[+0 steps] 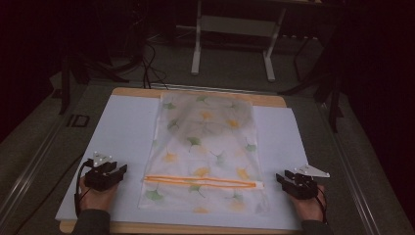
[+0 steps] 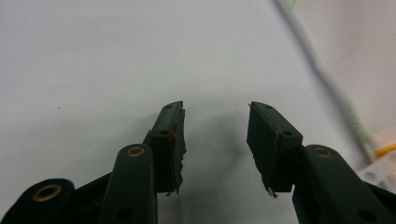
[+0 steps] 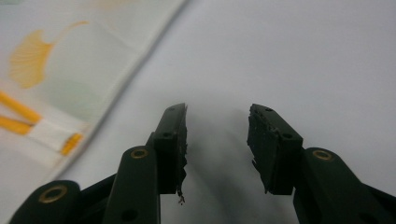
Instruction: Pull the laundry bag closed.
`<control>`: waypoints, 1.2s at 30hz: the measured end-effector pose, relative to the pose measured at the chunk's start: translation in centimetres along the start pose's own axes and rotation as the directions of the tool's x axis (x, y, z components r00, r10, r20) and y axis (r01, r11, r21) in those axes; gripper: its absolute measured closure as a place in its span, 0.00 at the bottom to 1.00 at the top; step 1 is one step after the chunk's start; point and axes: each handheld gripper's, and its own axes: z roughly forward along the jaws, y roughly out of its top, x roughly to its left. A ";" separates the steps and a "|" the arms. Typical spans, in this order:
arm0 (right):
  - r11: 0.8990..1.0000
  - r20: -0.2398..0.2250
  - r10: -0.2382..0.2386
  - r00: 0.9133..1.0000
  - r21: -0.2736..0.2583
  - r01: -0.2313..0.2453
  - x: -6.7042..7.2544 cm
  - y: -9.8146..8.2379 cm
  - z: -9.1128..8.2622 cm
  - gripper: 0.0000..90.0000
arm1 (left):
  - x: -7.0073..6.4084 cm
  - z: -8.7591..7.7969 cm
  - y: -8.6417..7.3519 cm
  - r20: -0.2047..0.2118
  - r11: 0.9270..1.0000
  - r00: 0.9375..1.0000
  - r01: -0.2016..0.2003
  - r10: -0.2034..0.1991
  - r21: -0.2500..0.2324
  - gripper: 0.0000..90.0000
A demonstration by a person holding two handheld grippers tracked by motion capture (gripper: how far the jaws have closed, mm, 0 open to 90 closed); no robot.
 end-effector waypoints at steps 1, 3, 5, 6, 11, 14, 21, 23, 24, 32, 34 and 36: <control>1.000 0.000 0.000 1.000 0.000 0.000 0.0 0.0 0.0 0.63 | 0.0 0.0 0.0 0.000 1.000 1.000 0.000 0.000 0.000 0.63; 1.000 -0.006 -0.022 1.000 0.013 0.023 0.4 0.1 0.1 0.63 | 0.0 -0.2 0.0 0.024 1.000 1.000 -0.006 0.006 -0.002 0.63; 0.999 -0.011 -0.035 0.999 0.017 0.035 0.6 0.1 0.1 0.64 | -0.1 -0.2 0.0 0.034 1.000 0.999 -0.016 0.015 0.005 0.65; 0.998 -0.014 -0.053 0.999 0.025 0.053 0.8 0.2 0.2 0.65 | -0.2 -0.3 0.0 0.052 1.000 0.998 -0.028 0.028 0.010 0.65; 0.993 -0.040 -0.115 0.993 0.030 0.116 1.8 0.7 0.1 0.66 | -0.5 -0.5 0.0 0.064 0.999 0.997 -0.039 0.036 0.034 0.68; 0.993 -0.075 -0.115 0.990 0.027 0.118 2.0 1.0 -0.1 0.68 | -0.6 -0.7 -0.1 0.081 0.999 0.996 -0.033 0.030 0.033 0.69; 0.984 -0.097 -0.171 0.980 0.037 0.175 2.7 2.0 -0.5 0.67 | -0.9 -1.3 0.0 0.089 0.999 0.995 -0.052 0.051 0.011 0.69; 0.979 -0.104 -0.192 0.976 0.041 0.197 3.0 2.5 -0.6 0.67 | -0.9 -1.3 0.0 0.092 0.999 0.994 -0.053 0.052 0.010 0.69; 0.978 -0.107 -0.199 0.974 0.040 0.204 3.1 2.6 -0.6 0.67 | -0.9 -1.3 0.0 0.091 0.998 0.994 -0.055 0.054 0.008 0.69; 0.960 -0.149 -0.268 0.952 0.043 0.277 3.8 4.1 -0.8 0.68 | -0.9 -1.6 -0.1 0.121 0.999 0.991 -0.054 0.054 -0.003 0.68; 0.956 -0.165 -0.280 0.946 0.044 0.290 3.9 4.5 -0.7 0.68 | -1.1 -1.8 -0.2 0.131 0.998 0.990 -0.056 0.056 -0.004 0.67; 0.952 -0.178 -0.291 0.940 0.040 0.302 4.2 4.9 -0.6 0.68 | -1.2 -2.0 -0.2 0.140 0.998 0.988 -0.059 0.060 -0.010 0.67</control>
